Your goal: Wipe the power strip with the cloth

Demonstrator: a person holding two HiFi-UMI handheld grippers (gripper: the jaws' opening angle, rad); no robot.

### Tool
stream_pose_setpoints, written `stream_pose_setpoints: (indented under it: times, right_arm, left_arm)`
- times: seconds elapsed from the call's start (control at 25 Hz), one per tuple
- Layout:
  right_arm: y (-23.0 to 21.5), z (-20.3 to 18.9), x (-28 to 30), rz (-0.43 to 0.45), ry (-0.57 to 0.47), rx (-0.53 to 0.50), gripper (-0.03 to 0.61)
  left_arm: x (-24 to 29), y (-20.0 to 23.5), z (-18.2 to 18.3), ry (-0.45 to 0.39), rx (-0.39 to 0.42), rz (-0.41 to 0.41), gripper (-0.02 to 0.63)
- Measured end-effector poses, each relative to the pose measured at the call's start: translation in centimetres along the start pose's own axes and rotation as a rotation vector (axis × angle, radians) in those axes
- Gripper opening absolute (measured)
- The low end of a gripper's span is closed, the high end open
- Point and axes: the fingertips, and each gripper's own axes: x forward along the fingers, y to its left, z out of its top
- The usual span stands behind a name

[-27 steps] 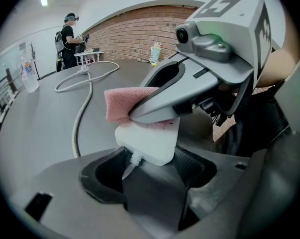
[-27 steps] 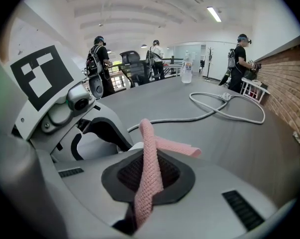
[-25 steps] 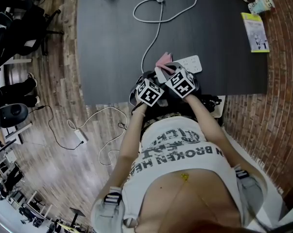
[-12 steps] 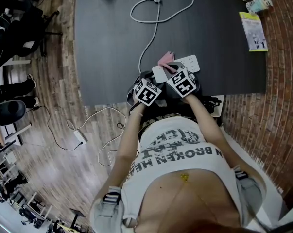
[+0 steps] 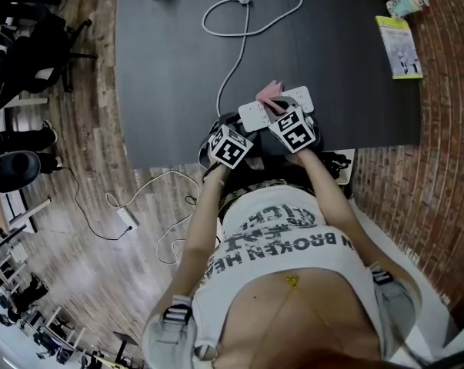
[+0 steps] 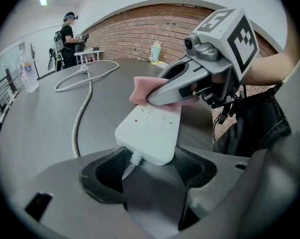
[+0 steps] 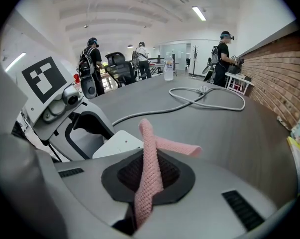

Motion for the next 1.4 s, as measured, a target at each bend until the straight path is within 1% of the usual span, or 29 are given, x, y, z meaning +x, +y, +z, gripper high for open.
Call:
stream_pose_setpoints:
  times: [0.28,0.72,1.08,1.4]
  right_arm:
    - [-0.2,0.0,0.0,-0.002,-0.003,0.001,0.015]
    - [-2.6,-1.1,-1.2,-0.063,-0.011,0.048,0.015]
    - [-3.3,-1.5,-1.5,-0.076,-0.02,0.061,0.015]
    - [-5.0,-2.5,-2.4,-0.114,-0.02,0.092,0.015]
  left_arm:
    - [0.0,0.0,0.0,0.003,0.0,0.0,0.29]
    - [0.0,0.0,0.0,0.006,-0.003,-0.001,0.291]
    - [0.2,0.0,0.0,0.005,-0.004,0.0,0.291]
    - [0.2,-0.1,0.1,0.001,-0.006,0.004,0.29]
